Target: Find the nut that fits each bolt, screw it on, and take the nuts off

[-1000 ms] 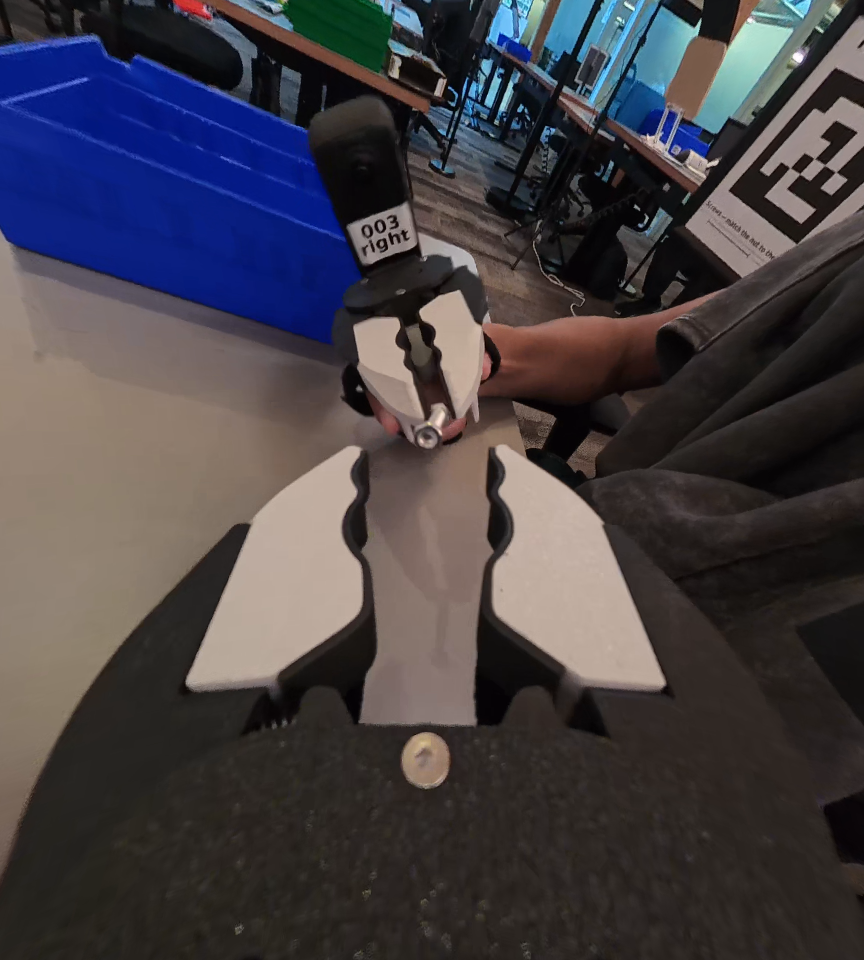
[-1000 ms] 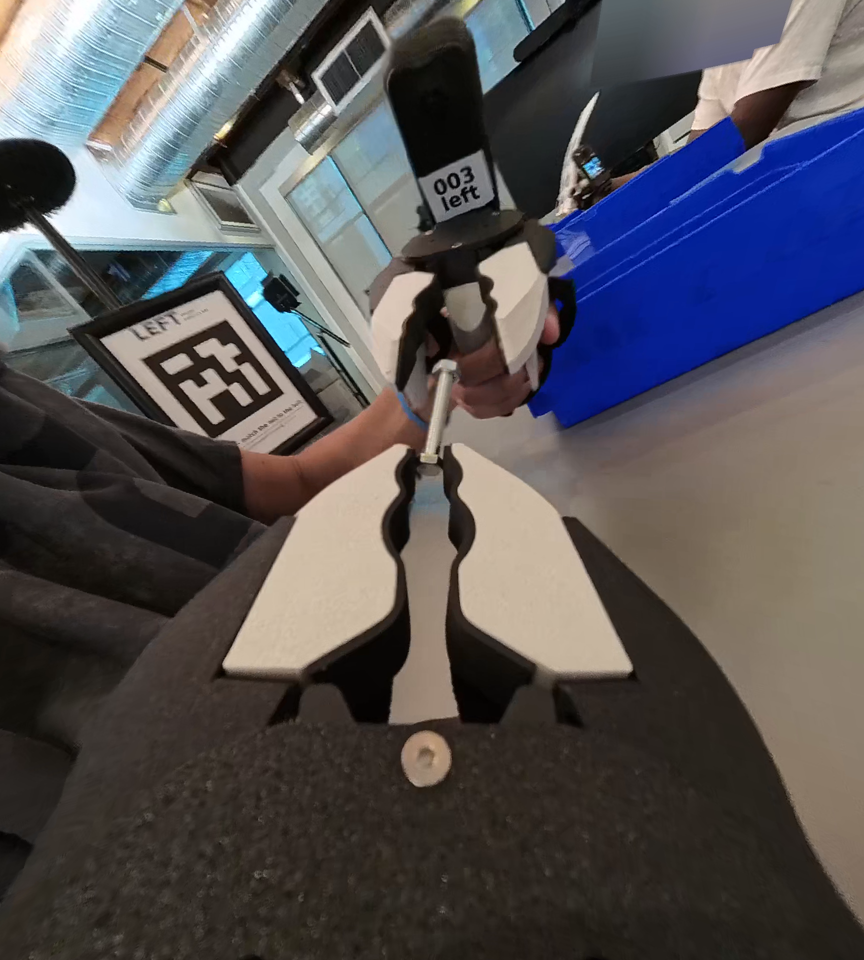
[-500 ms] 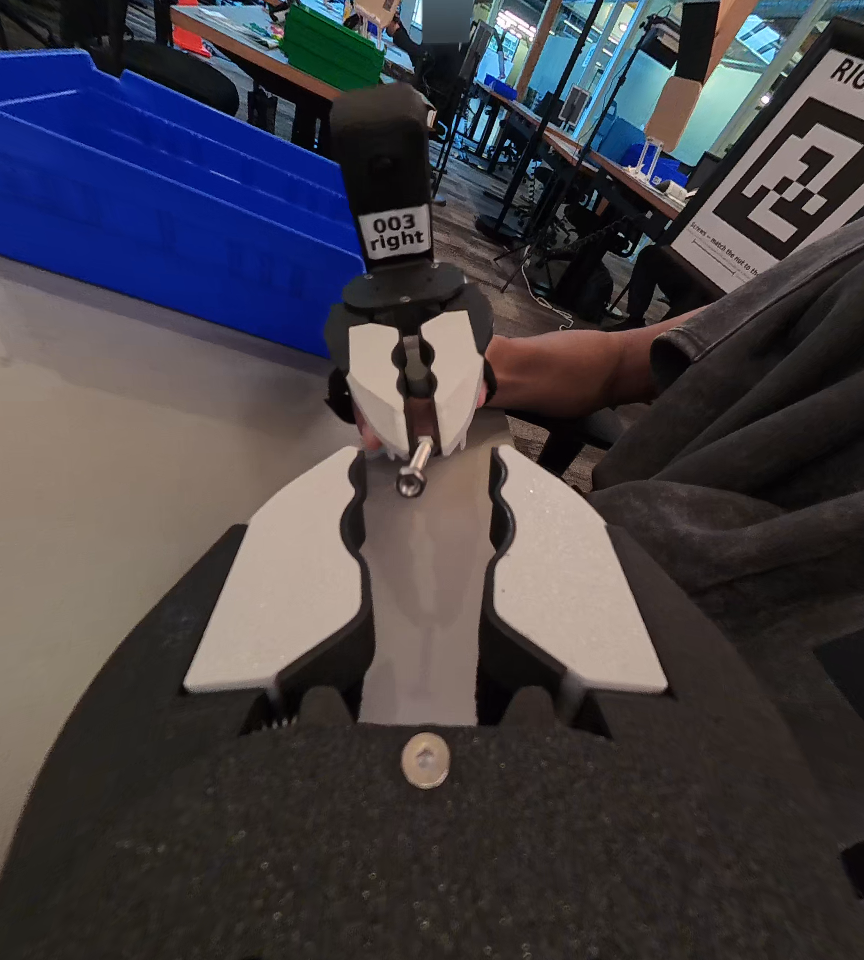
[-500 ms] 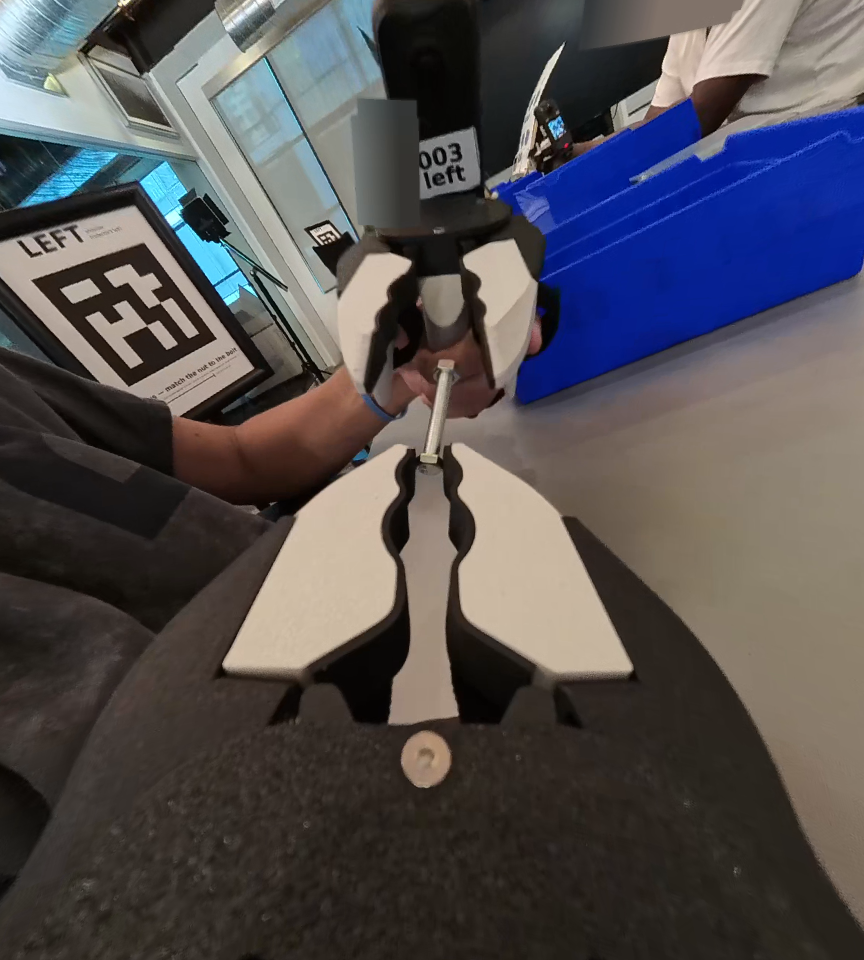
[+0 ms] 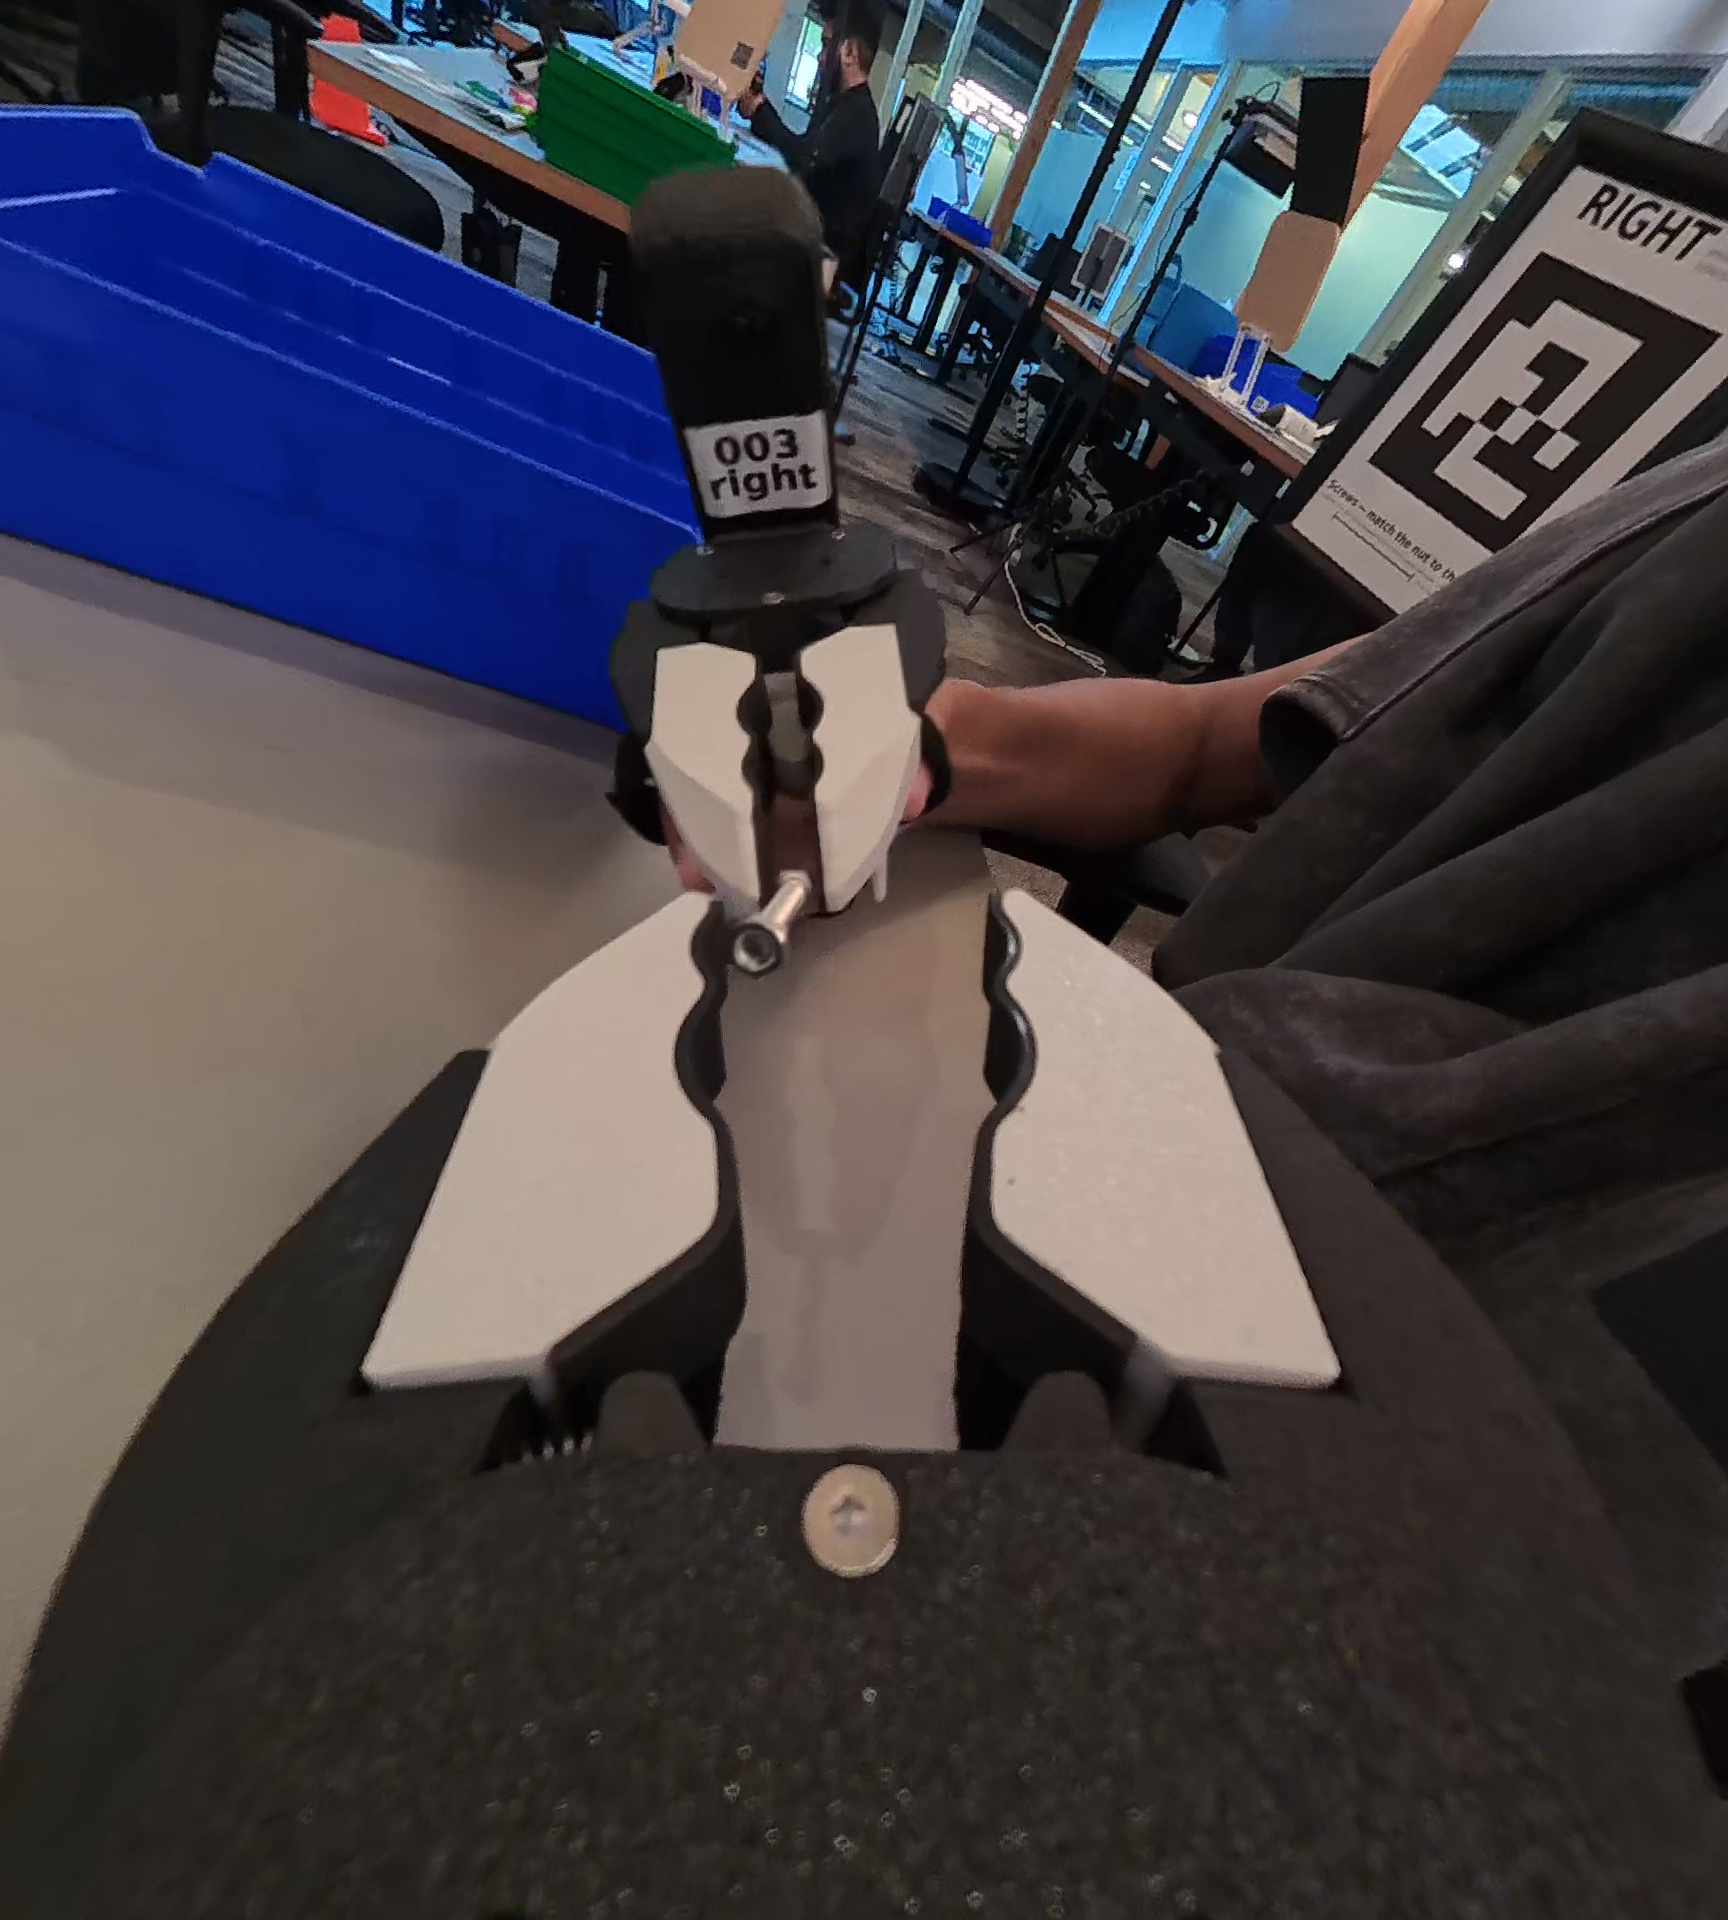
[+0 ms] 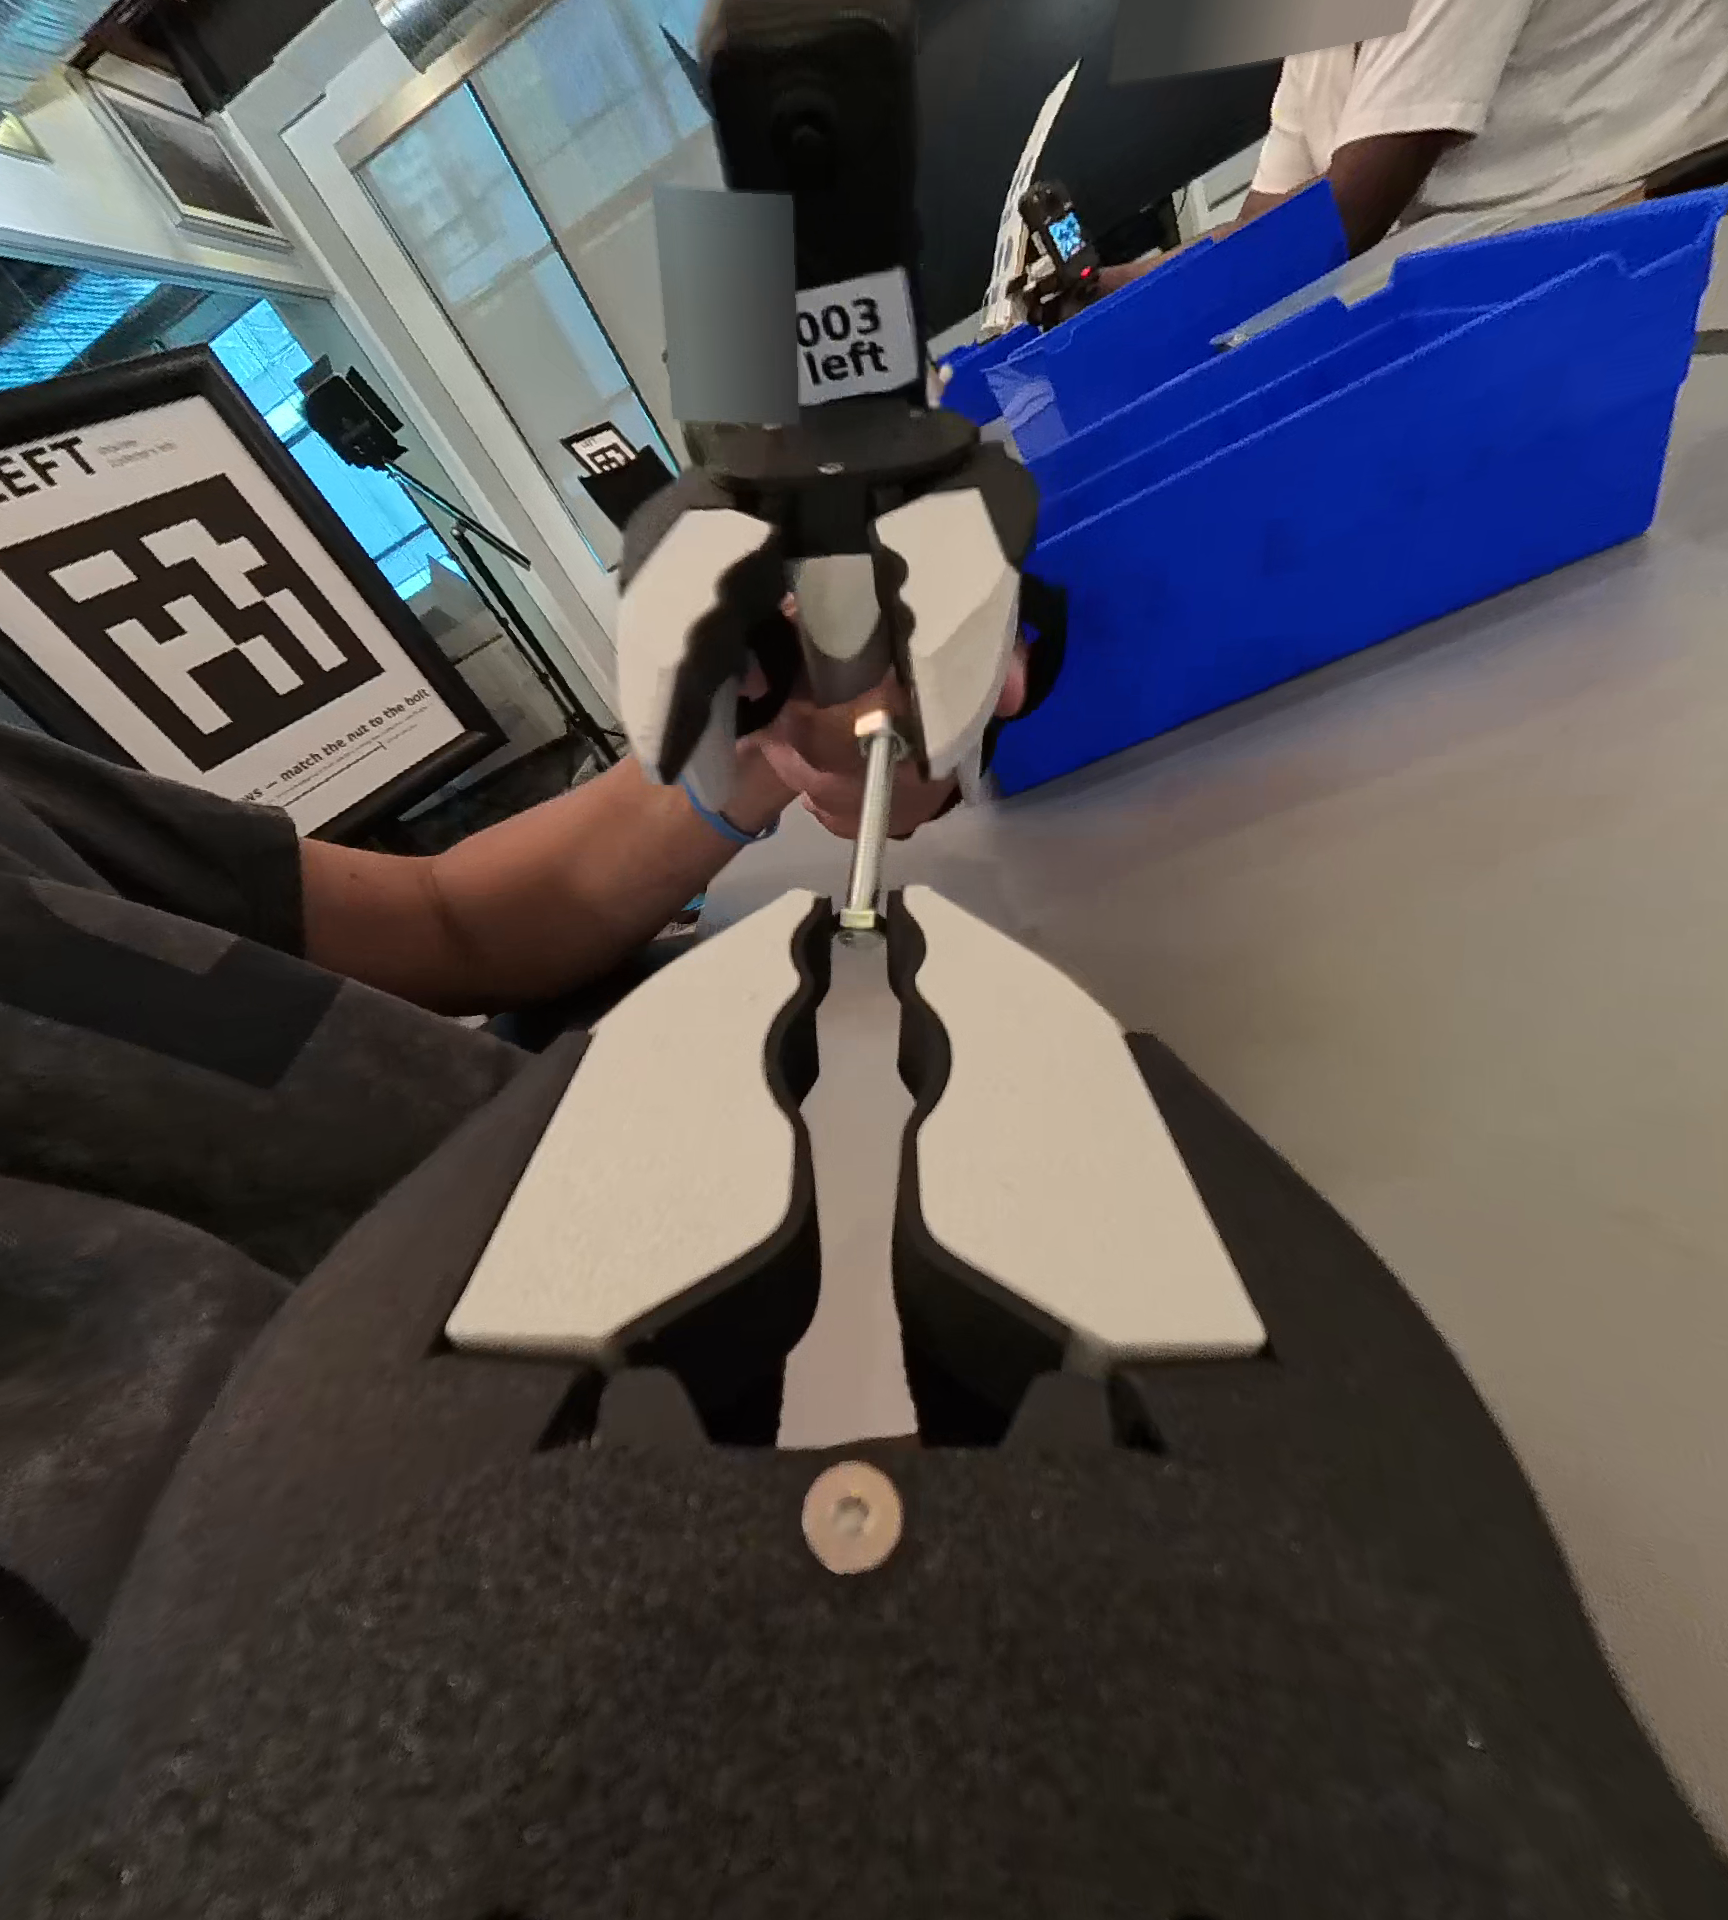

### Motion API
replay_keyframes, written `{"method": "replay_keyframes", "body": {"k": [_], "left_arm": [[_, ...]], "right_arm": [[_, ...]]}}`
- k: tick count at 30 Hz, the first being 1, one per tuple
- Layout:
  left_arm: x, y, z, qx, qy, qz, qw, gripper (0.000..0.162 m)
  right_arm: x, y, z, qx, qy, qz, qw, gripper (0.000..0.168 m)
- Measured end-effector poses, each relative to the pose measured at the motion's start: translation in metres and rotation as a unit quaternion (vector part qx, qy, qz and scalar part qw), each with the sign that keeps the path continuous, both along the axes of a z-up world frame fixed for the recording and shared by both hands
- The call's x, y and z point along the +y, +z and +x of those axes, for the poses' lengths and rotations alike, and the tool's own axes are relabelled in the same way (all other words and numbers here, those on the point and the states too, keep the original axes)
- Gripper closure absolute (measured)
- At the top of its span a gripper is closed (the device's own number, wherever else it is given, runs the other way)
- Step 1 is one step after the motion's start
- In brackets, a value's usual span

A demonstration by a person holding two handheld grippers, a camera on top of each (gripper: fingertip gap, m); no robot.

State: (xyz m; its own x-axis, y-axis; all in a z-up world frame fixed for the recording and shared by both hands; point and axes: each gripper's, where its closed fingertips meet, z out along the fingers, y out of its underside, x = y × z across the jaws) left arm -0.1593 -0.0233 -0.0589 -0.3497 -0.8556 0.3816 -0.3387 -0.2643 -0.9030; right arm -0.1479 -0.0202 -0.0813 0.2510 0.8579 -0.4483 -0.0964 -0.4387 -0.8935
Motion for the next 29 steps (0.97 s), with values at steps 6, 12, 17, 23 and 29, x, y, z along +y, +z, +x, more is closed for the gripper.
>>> {"method": "replay_keyframes", "body": {"k": [6, 12, 17, 23, 29], "left_arm": [[0.002, 0.002, 0.002, -0.003, 0.007, 0.013, 1.000, 0.118], [-0.003, -0.008, 0.000, 0.012, -0.002, 0.015, 1.000, 0.118], [-0.002, -0.006, 0.003, 0.009, -0.002, 0.023, 1.000, 0.119], [0.001, -0.012, -0.002, 0.017, 0.003, 0.016, 1.000, 0.118], [0.001, -0.010, -0.003, 0.014, 0.003, 0.018, 1.000, 0.118]], "right_arm": [[-0.009, -0.006, -0.012, -0.018, 0.021, 0.001, 1.000, 0.158], [-0.002, -0.003, -0.004, -0.015, 0.005, -0.001, 1.000, 0.158], [-0.009, -0.010, -0.014, -0.027, 0.021, -0.006, 0.999, 0.158], [-0.001, -0.002, -0.001, -0.028, 0.002, 0.001, 1.000, 0.158], [-0.008, -0.009, -0.010, -0.044, 0.019, 0.000, 0.999, 0.158]]}}
